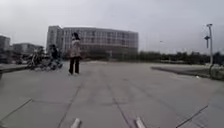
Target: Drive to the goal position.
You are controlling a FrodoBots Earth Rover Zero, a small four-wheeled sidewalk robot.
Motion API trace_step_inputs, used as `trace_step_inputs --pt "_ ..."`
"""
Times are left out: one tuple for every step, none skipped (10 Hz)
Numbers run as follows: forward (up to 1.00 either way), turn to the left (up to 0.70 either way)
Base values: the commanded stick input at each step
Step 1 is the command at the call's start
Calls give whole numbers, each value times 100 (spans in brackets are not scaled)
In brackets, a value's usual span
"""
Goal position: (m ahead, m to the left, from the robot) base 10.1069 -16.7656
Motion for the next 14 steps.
trace_step_inputs --pt "100 6" --pt "100 6" --pt "100 6" --pt "100 6" --pt "100 6" --pt "100 6" --pt "100 6" --pt "100 6" --pt "100 6" --pt "100 6" --pt "100 -18" --pt "100 -34" --pt "100 -34" --pt "100 -34"
